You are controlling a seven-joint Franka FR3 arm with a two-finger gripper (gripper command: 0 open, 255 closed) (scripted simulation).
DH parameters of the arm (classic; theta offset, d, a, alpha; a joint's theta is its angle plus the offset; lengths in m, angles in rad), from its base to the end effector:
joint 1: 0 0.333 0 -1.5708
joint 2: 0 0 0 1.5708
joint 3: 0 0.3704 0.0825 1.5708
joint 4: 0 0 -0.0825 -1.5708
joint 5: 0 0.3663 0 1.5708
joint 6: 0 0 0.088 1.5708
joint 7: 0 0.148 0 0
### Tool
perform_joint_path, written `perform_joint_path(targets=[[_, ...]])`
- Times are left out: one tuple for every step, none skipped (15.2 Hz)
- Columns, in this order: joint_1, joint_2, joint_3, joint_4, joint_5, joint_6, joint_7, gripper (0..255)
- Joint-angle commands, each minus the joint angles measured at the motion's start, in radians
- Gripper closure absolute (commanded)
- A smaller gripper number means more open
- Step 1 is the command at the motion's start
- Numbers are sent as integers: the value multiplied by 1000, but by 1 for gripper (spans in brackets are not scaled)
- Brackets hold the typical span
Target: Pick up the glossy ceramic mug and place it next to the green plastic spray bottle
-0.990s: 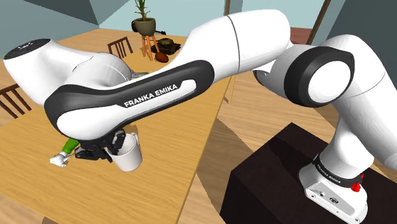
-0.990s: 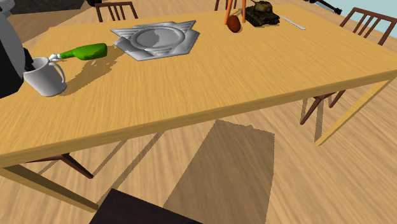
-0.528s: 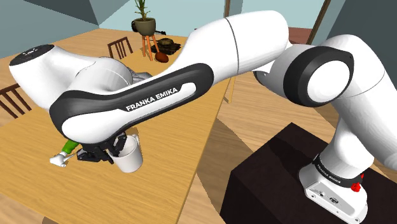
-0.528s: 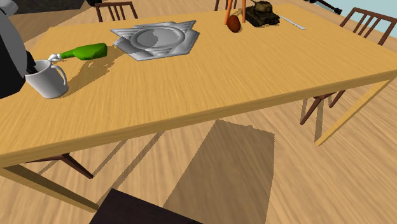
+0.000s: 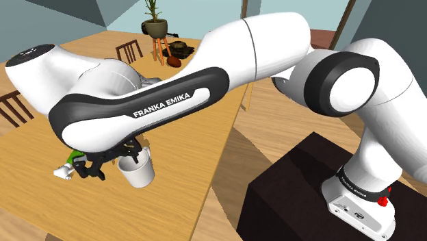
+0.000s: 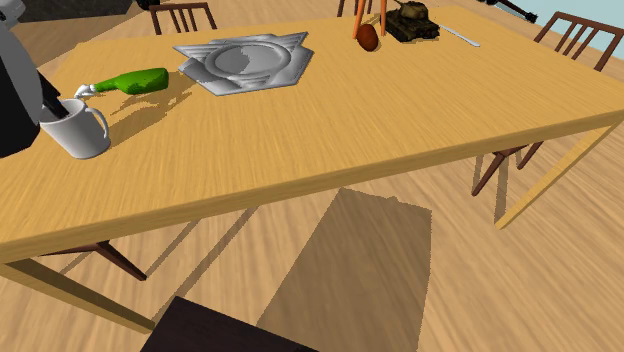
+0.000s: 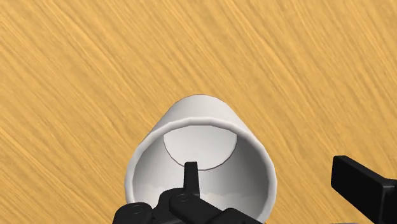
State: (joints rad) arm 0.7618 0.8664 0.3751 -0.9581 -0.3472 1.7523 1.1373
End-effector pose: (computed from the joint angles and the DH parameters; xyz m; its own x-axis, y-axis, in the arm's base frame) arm 0.4655 0.6392 0.3655 0.9979 -0.0518 0.0395 -0.0538 -0.9973 0.0491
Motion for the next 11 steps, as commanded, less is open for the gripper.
perform_joint_path(targets=[[8,-9,2,39,4,-46,-5,0],[17,-3,1,84,4,-83,-11,0],[26,4,0,125,4,-115,-16,0],[26,5,0,125,4,-115,-16,0],[26,4,0,125,5,-115,-16,0],[26,4,0,125,5,-115,-16,0],[26,4,0,125,5,-115,-16,0],[26,5,0,125,4,-115,-16,0],[26,5,0,125,4,-115,-16,0],[26,5,0,125,4,-115,-16,0],[26,5,0,125,4,-115,-16,0]])
